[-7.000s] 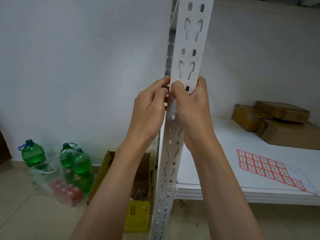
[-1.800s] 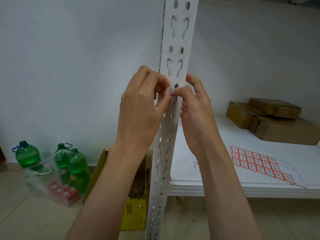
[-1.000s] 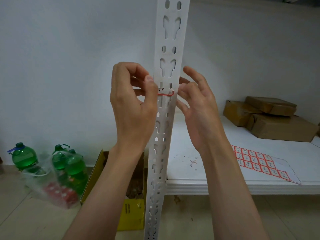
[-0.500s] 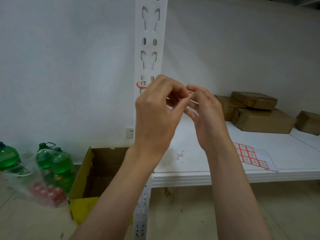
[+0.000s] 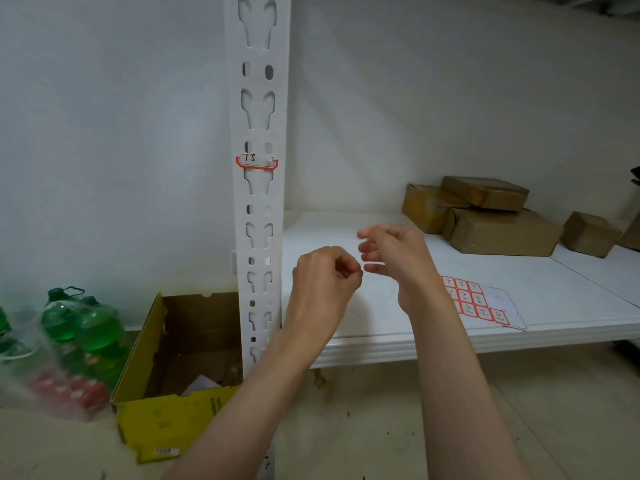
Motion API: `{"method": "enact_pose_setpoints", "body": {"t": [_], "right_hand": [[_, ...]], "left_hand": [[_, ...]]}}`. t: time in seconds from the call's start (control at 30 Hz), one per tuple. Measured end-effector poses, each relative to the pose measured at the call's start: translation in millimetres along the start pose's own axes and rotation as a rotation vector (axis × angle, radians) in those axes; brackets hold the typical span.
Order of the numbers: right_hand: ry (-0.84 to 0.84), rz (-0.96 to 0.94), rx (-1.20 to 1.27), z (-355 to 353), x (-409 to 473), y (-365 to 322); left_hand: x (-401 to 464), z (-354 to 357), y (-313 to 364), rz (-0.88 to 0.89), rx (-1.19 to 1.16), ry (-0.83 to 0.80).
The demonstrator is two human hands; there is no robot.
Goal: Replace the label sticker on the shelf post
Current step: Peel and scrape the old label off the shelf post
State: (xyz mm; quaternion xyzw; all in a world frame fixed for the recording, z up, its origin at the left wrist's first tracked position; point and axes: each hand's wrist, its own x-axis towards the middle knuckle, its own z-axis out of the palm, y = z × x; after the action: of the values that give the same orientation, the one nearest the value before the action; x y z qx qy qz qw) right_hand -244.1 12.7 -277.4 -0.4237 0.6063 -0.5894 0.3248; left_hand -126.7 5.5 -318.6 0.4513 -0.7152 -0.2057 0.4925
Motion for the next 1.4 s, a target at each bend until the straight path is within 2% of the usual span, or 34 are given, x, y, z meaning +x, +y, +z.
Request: {"method": "enact_pose_setpoints", "body": {"t": [0.1,0.23,0.37,0.47,0.63,0.83,0.93,1.27,1.4], "right_hand": [[-0.084,0.009,0.024,-1.8,-0.2,0.2],[-0.106,-0.035,0.157,-7.8,-2.0,-1.7],[-0.203,-0.088,0.181,-9.5,-7.2,-1.1],[-0.174,-0.089,0.198,-6.6,-7.5,-1.6],[-0.068,-0.085,0.135,-2.0,-3.6,1.6],[0.091,-0.12,-0.002,0.9,-1.6,3.6],[0.154,-0.127,-0.031,2.2,1.3,7.8],[0.011,0.004,-0.17,5.4,12.1,34.9],[0.011,0.04,-0.287,8.7,17.4,42.0]], "left_hand": [[4.0,-1.2,0.5,-0.162,-0.291,0.068],[5.7,-4.8,9.4,-0.287,-0.617,0.124],[7.4,-4.2,13.7,-0.316,-0.721,0.108],[8.3,-5.9,15.0,-0.327,-0.748,0.107],[8.1,-7.4,13.8,-0.315,-0.69,0.129],[7.8,1.1,7.6,-0.177,-0.412,0.166],[8.9,4.4,7.1,-0.167,-0.334,0.17],[11.8,7.8,-12.1,-0.267,-0.24,0.08],[11.6,7.4,-15.2,-0.29,-0.23,0.054]]}}
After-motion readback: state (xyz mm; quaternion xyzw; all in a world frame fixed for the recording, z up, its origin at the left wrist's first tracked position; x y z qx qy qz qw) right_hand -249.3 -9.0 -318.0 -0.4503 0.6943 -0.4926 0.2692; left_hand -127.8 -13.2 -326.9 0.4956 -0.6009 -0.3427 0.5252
